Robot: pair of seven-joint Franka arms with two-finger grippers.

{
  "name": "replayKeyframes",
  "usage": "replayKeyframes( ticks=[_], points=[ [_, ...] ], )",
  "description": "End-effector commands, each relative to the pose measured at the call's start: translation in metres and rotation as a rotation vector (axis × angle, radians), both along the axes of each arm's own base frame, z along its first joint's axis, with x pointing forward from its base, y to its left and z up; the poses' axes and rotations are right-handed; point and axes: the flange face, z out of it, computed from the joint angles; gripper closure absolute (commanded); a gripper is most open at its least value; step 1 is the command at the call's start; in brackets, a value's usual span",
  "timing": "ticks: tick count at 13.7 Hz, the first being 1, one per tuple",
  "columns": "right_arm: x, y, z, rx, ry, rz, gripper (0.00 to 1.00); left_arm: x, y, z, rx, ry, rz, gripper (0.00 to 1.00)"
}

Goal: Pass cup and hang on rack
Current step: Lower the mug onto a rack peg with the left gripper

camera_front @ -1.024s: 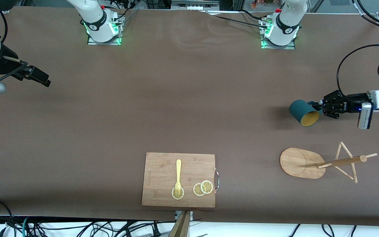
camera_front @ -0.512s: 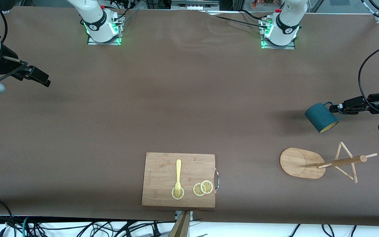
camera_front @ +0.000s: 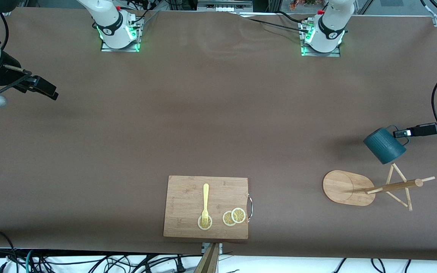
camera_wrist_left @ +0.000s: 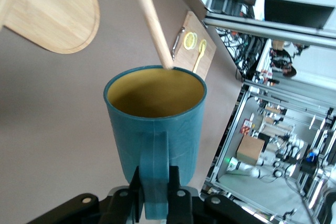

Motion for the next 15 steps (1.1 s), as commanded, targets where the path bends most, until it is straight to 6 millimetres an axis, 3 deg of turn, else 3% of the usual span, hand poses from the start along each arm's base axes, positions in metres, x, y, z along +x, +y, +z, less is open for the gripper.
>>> replayKeyframes(
  ticks=[1,4,7,11,15],
  points=[
    [0.001,-0.002,0.004,0.017,-0.003,-0.017,0.0,0.027,-0.009,-0.01,-0.031,0.093,0.021,1.0],
    [0.001,-0.002,0.004,0.017,-0.003,-0.017,0.0,0.049,-0.024,-0.015,-0.025,0.116,0.011,1.0],
    [0.001,-0.002,0.004,0.017,-0.002,-0.017,0.0,0.051,-0.021,-0.013,-0.027,0.133,0.007,1.0],
    [0.001,-0.002,0.004,0.017,-0.002,-0.017,0.0,0.044,-0.012,-0.013,-0.038,0.152,-0.004,1.0],
    [0.001,-0.002,0.004,0.017,-0.002,-0.017,0.0,0.042,0.013,-0.012,-0.03,0.144,0.032,1.0]
  ],
)
